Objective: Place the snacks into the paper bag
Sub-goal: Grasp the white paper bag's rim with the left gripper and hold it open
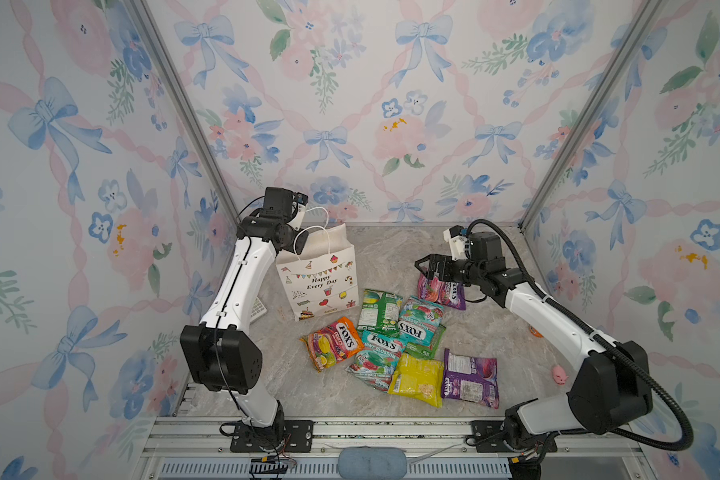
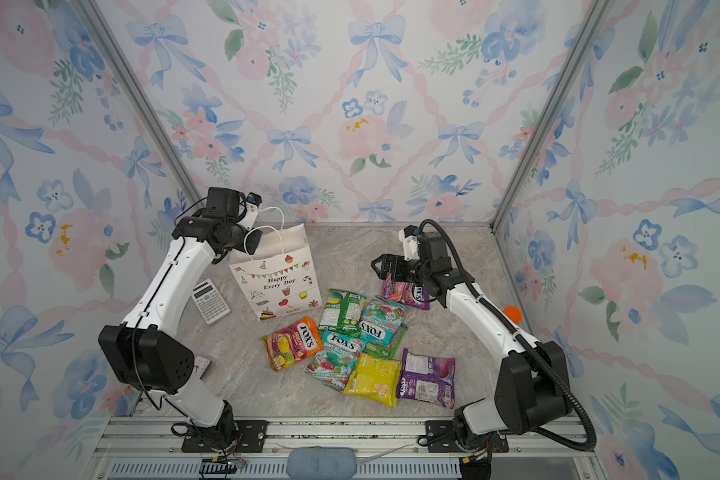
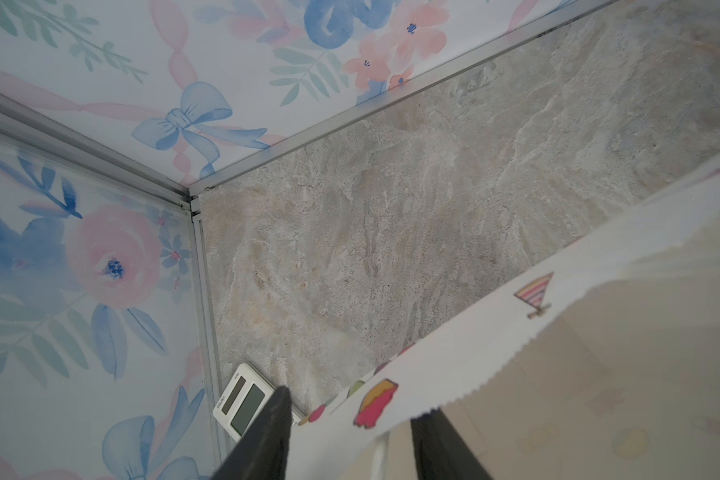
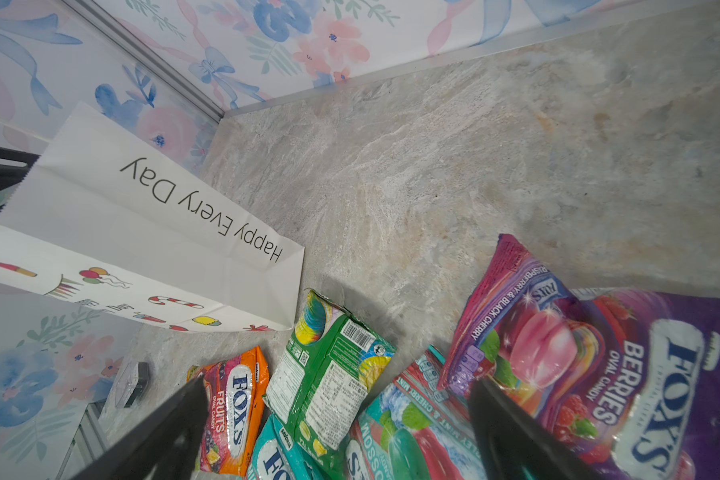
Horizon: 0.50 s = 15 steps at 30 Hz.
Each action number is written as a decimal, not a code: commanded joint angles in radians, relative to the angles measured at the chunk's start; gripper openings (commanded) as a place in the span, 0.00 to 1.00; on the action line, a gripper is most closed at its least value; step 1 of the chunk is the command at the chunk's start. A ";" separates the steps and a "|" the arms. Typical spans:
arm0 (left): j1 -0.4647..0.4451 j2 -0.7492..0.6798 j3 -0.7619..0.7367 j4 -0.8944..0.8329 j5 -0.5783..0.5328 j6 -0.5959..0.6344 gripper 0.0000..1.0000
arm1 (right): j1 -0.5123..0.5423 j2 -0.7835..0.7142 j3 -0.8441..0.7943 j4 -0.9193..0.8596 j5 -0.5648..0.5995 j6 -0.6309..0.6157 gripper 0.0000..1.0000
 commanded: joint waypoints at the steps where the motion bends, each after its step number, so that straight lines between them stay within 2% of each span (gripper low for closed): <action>1: -0.010 0.004 0.020 -0.050 -0.030 -0.004 0.34 | -0.011 0.014 0.030 0.007 -0.019 0.008 1.00; 2: -0.012 -0.001 0.021 -0.050 -0.043 -0.011 0.28 | -0.010 0.013 0.029 0.008 -0.018 0.007 1.00; 4: -0.019 -0.015 0.020 -0.050 -0.057 -0.023 0.25 | -0.010 0.018 0.029 0.011 -0.019 0.011 1.00; 10: -0.036 -0.064 0.007 -0.069 -0.129 -0.095 0.24 | -0.011 0.038 0.046 0.012 -0.032 0.010 1.00; 15: -0.037 -0.110 -0.021 -0.108 -0.194 -0.203 0.25 | -0.010 0.056 0.067 0.011 -0.048 0.011 1.00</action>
